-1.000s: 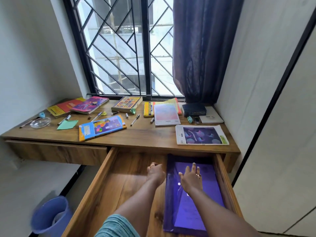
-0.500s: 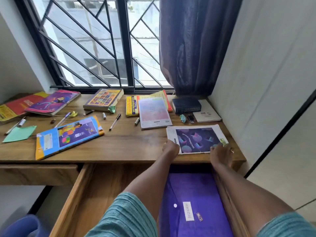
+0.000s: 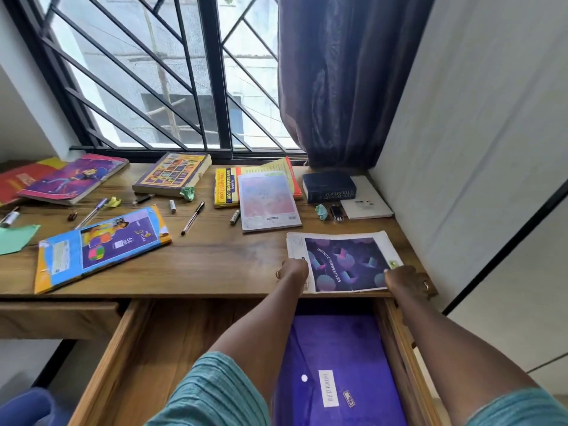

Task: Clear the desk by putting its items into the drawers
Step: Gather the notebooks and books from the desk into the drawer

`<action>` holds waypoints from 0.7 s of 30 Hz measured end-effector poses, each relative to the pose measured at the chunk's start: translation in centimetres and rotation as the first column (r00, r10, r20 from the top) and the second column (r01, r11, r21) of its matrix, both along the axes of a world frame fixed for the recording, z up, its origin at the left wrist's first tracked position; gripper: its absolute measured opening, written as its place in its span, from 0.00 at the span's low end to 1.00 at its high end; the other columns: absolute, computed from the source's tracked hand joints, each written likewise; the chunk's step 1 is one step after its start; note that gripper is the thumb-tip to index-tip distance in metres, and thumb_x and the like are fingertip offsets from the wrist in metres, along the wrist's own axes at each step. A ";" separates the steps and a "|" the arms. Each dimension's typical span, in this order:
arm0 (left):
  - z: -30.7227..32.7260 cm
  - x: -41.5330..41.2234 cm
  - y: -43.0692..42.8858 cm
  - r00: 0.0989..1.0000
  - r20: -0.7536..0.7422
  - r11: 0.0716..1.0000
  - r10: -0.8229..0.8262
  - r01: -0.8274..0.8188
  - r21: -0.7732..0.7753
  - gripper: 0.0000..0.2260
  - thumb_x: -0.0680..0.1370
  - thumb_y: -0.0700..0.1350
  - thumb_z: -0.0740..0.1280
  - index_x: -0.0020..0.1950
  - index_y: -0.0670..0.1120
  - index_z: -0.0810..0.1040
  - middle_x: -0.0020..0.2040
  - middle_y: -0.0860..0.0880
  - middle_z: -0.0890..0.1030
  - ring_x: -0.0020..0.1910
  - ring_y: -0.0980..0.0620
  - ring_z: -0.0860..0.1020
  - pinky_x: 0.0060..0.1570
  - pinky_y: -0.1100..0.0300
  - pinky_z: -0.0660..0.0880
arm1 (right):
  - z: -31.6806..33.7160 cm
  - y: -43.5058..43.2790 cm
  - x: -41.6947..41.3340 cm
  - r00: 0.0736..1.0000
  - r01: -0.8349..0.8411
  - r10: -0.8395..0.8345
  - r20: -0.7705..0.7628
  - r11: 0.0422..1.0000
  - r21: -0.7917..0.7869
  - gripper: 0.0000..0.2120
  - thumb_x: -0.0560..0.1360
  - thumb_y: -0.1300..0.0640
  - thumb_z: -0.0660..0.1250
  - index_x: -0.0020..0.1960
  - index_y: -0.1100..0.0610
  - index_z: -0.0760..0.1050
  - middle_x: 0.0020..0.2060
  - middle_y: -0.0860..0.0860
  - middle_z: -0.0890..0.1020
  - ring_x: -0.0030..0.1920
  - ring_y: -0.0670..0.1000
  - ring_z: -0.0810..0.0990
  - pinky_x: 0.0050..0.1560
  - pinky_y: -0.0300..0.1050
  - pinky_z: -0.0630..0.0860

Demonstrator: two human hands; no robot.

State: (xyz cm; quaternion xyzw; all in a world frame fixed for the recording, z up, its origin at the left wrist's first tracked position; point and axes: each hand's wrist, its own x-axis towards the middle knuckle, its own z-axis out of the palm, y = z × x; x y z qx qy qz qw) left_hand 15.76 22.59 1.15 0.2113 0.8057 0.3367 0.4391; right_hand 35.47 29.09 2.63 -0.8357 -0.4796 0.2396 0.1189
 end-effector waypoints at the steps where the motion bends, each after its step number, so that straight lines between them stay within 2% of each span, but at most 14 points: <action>1: -0.1 -0.1 -0.3 0.999 -0.015 0.999 0.037 -0.038 -0.030 0.20 0.78 0.42 0.58 0.70 0.39 0.68 0.67 0.39 0.72 0.65 0.40 0.72 0.64 0.50 0.72 | 0.3 -0.4 0.2 1.000 0.007 -0.007 -0.022 1.000 -0.015 0.30 0.74 0.51 0.68 0.69 0.65 0.63 0.70 0.64 0.63 0.69 0.63 0.64 0.66 0.56 0.64; 2: -0.6 -0.3 -0.4 0.997 -0.058 0.997 0.048 -0.052 -0.063 0.21 0.77 0.43 0.60 0.70 0.40 0.67 0.67 0.39 0.72 0.65 0.39 0.72 0.64 0.49 0.71 | 0.6 -0.8 0.3 0.997 0.016 -0.018 -0.071 0.999 -0.033 0.30 0.73 0.51 0.69 0.68 0.63 0.64 0.69 0.63 0.64 0.69 0.63 0.65 0.66 0.55 0.64; 6: -0.3 -0.2 -2.4 0.987 -0.017 0.986 0.157 -0.158 -0.053 0.23 0.77 0.48 0.63 0.69 0.40 0.65 0.68 0.39 0.67 0.66 0.40 0.69 0.67 0.51 0.68 | 0.2 -2.2 1.5 0.984 -0.048 0.037 -0.176 0.997 -0.061 0.34 0.67 0.51 0.74 0.66 0.63 0.66 0.64 0.62 0.72 0.64 0.62 0.72 0.63 0.53 0.71; 8: 0.4 0.2 -3.8 0.983 -0.005 0.982 0.184 -0.184 0.042 0.23 0.76 0.48 0.66 0.67 0.41 0.66 0.65 0.38 0.70 0.63 0.40 0.72 0.64 0.48 0.72 | 0.1 -2.9 1.8 0.982 -0.071 0.059 -0.179 0.996 -0.060 0.35 0.65 0.50 0.76 0.65 0.64 0.69 0.62 0.61 0.75 0.62 0.61 0.74 0.62 0.51 0.73; 13: 1.7 0.5 -8.1 0.989 0.079 0.925 0.123 -0.143 0.353 0.20 0.76 0.40 0.65 0.67 0.46 0.69 0.59 0.42 0.79 0.55 0.42 0.79 0.57 0.46 0.77 | 0.3 -7.1 2.5 0.963 -0.211 0.195 -0.185 0.974 -0.075 0.26 0.73 0.50 0.70 0.63 0.67 0.73 0.62 0.60 0.76 0.63 0.59 0.74 0.57 0.43 0.72; 14: 2.2 0.6 -8.8 0.988 0.073 0.907 0.136 -0.154 0.392 0.20 0.76 0.39 0.66 0.68 0.47 0.70 0.59 0.43 0.80 0.55 0.42 0.80 0.57 0.46 0.77 | 0.2 -7.9 2.5 0.951 -0.252 0.230 -0.208 0.964 -0.082 0.26 0.74 0.49 0.69 0.63 0.67 0.73 0.62 0.59 0.76 0.62 0.59 0.75 0.54 0.42 0.73; 15: 2.7 0.8 -9.7 0.987 0.053 0.887 0.155 -0.162 0.432 0.21 0.75 0.39 0.66 0.67 0.48 0.71 0.59 0.43 0.80 0.55 0.42 0.80 0.57 0.46 0.77 | 0.3 -8.7 2.6 0.930 -0.302 0.277 -0.242 0.950 -0.075 0.26 0.75 0.47 0.68 0.63 0.66 0.73 0.63 0.59 0.76 0.61 0.58 0.75 0.48 0.41 0.74; 16: 3.4 1.2 -10.7 0.986 0.019 0.868 0.168 -0.157 0.471 0.20 0.75 0.40 0.67 0.67 0.49 0.71 0.59 0.43 0.80 0.55 0.43 0.80 0.57 0.46 0.76 | 0.5 -9.5 2.7 0.902 -0.352 0.314 -0.296 0.932 -0.083 0.27 0.76 0.45 0.65 0.64 0.66 0.72 0.63 0.58 0.76 0.61 0.58 0.75 0.41 0.40 0.72; 17: 4.2 1.6 -11.5 0.984 -0.028 0.853 0.178 -0.140 0.504 0.20 0.75 0.41 0.67 0.66 0.51 0.71 0.60 0.43 0.80 0.55 0.43 0.79 0.57 0.46 0.76 | 0.9 -10.2 2.7 0.873 -0.387 0.347 -0.344 0.920 -0.055 0.30 0.76 0.41 0.63 0.65 0.65 0.72 0.64 0.59 0.75 0.61 0.59 0.75 0.39 0.40 0.69; 19: 6.1 2.9 -13.4 0.967 -0.190 0.849 0.171 -0.047 0.526 0.19 0.75 0.44 0.67 0.66 0.53 0.71 0.61 0.44 0.80 0.56 0.42 0.79 0.57 0.49 0.76 | 1.2 -11.1 3.1 0.756 -0.373 0.319 -0.571 0.928 0.024 0.42 0.67 0.30 0.64 0.66 0.63 0.73 0.64 0.61 0.75 0.59 0.60 0.77 0.48 0.43 0.71; 20: 7.2 3.7 -14.5 0.938 -0.311 0.859 0.153 0.029 0.511 0.19 0.76 0.45 0.67 0.66 0.53 0.71 0.61 0.44 0.79 0.57 0.41 0.78 0.55 0.51 0.75 | 0.9 -11.1 3.3 0.656 -0.325 0.251 -0.712 0.945 0.033 0.50 0.58 0.24 0.66 0.64 0.62 0.74 0.62 0.61 0.76 0.55 0.59 0.79 0.52 0.46 0.73; 21: 8.0 4.6 -15.6 0.890 -0.438 0.865 0.128 0.116 0.488 0.19 0.76 0.46 0.66 0.67 0.54 0.71 0.61 0.44 0.79 0.57 0.41 0.78 0.54 0.52 0.75 | 0.5 -10.9 3.5 0.536 -0.298 0.200 -0.820 0.954 0.038 0.53 0.53 0.22 0.66 0.63 0.61 0.74 0.60 0.61 0.78 0.51 0.58 0.80 0.52 0.49 0.75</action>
